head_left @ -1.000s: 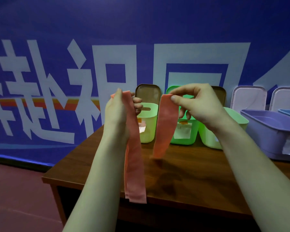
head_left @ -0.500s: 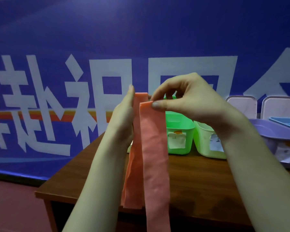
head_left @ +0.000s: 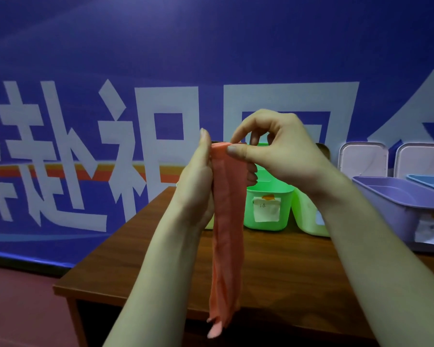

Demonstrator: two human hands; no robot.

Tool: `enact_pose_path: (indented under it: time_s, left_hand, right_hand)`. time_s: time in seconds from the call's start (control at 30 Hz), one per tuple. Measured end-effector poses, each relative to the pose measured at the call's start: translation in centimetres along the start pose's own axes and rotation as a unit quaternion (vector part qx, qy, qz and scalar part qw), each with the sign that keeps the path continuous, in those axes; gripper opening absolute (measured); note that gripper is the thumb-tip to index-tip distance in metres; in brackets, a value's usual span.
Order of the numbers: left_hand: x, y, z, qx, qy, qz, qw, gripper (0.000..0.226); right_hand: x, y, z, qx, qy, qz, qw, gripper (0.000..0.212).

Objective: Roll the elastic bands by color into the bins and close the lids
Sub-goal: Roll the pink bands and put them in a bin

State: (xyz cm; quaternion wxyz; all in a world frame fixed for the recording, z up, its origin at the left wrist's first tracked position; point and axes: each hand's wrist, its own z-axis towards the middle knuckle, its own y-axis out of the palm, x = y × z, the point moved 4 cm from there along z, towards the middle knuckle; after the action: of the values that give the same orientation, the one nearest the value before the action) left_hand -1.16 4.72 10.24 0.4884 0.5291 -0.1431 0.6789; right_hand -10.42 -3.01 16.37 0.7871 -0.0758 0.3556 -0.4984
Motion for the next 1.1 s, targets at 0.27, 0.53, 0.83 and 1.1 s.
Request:
enact_pose_path:
  time_s: [0.27, 0.53, 0.83, 1.1]
  left_hand:
    - [-0.2, 0.1, 0.1, -0.016, 0.001, 0.022, 1.000, 0.076]
    - [0.0, 0.5, -0.5, -0.034, 0.012, 0.077, 0.996, 0.088]
    - [-0.1, -1.2, -0.8, 0.024, 0.031, 0.092, 0.995, 0.047]
    - [0.8, -1.6, -1.3, 0.032, 0.140, 0.117, 0.983, 0.016]
  right_hand:
    - [0.6, 0.2, 0.2, 0.005, 0.008, -0.038, 0.999, 0.009]
    - [1.0, 0.8, -0.4, -0.040, 0.034, 0.088, 0.995, 0.018]
    - [1.9, 0.1, -0.5, -0.010, 0.048, 0.151, 0.987, 0.014]
    - [2.6, -0.3, -0.7, -0.055, 0.067, 0.200, 0.976, 0.020]
